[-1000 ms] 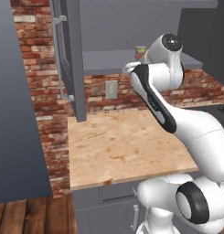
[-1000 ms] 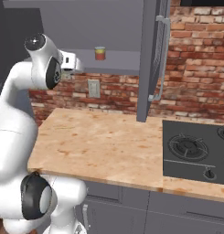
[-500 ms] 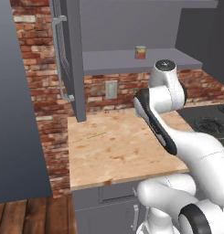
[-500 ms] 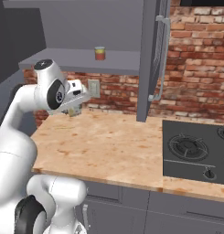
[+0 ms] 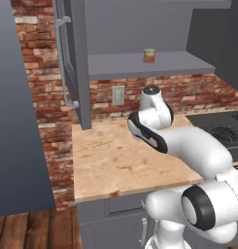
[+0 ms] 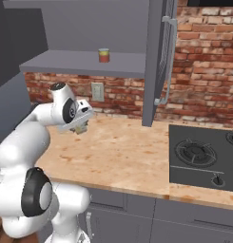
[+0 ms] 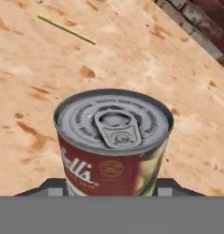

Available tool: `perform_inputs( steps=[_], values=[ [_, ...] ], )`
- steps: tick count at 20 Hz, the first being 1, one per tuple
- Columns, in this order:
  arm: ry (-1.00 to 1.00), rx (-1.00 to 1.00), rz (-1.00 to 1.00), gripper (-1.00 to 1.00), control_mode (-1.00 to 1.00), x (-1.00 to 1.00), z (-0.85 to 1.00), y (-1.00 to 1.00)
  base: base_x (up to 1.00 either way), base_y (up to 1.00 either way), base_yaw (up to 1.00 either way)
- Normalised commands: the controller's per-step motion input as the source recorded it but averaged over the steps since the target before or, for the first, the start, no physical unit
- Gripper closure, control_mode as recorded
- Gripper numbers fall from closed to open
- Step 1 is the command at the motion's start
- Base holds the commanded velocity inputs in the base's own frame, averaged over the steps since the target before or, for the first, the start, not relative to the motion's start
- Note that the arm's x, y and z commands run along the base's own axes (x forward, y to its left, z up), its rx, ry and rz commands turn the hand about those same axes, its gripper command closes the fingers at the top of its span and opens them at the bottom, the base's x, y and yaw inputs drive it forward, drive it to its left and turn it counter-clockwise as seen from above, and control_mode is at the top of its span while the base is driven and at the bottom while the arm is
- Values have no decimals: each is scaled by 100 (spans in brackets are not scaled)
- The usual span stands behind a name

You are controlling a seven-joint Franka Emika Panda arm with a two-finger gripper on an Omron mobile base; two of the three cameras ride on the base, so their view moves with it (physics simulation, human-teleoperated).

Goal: Restock the canned food cabinet by taking the new fresh canned food from the counter and placing it in the cabinet. Then, take the old canned food from the cabinet and place it on the counter.

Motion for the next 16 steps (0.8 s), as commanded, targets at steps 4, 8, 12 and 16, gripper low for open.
perform_inputs(
  steps=[4,8,12,16],
  values=[
    [8,30,15,100,-100,29,-99,-18,0,0,0],
    [5,40,7,100,-100,13,-64,0,0,0,0],
    [3,45,3,100,-100,0,-34,0,0,0,0],
    [0,41,3,100,-100,0,-56,0,0,0,0]
  ],
)
